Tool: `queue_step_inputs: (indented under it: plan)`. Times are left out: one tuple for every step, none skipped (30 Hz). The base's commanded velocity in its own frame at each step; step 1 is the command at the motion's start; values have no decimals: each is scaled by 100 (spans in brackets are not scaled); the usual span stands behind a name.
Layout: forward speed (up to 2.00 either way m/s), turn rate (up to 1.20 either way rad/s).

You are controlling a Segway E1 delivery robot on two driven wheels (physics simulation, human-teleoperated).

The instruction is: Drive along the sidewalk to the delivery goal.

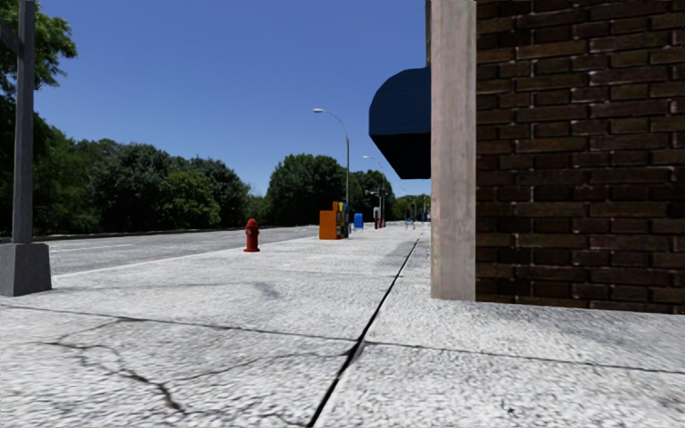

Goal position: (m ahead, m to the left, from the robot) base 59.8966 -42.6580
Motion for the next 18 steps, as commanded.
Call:
queue_step_inputs:
  plan:
    - [200,0]
    - [200,0]
    - [200,0]
    - [200,0]
    - [200,0]
    - [200,0]
    - [200,0]
    - [200,0]
    - [200,0]
    - [200,0]
    - [200,0]
    - [200,0]
    - [200,0]
    - [200,0]
    - [200,0]
    - [200,4]
    - [200,6]
    - [200,6]
